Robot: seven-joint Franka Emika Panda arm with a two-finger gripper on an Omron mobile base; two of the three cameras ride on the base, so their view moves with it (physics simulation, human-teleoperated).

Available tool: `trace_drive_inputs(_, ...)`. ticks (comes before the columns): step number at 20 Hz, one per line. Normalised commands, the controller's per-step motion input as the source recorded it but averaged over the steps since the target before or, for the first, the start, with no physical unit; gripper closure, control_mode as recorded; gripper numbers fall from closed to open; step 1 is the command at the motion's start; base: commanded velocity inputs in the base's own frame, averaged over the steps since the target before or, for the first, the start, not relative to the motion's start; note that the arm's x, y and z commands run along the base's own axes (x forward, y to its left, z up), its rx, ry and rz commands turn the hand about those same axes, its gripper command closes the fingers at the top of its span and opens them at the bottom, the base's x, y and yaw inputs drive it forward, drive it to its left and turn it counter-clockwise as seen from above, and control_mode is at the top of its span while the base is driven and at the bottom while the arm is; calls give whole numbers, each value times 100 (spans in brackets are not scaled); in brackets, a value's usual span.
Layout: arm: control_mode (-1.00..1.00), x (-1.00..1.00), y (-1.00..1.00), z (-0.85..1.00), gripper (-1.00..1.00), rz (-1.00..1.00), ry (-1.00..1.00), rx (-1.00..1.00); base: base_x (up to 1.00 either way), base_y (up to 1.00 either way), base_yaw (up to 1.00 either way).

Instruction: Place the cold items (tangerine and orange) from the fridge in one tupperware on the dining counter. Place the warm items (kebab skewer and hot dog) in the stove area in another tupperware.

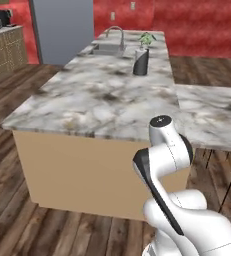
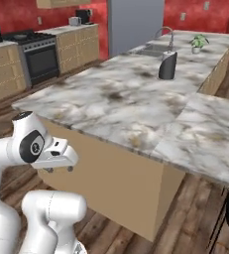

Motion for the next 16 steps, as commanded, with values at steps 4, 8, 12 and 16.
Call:
trace_drive_inputs(4, 100, 0, 0, 0, -100, 0, 0, 0, 66, 100, -22)
trace_drive_inputs(8, 100, 0, 0, 0, -100, 0, 0, 0, 47, 100, -21)
trace_drive_inputs(12, 100, 0, 0, 0, -100, 0, 0, 0, 8, 100, -24)
trace_drive_inputs(16, 100, 0, 0, 0, -100, 0, 0, 0, 4, 100, -28)
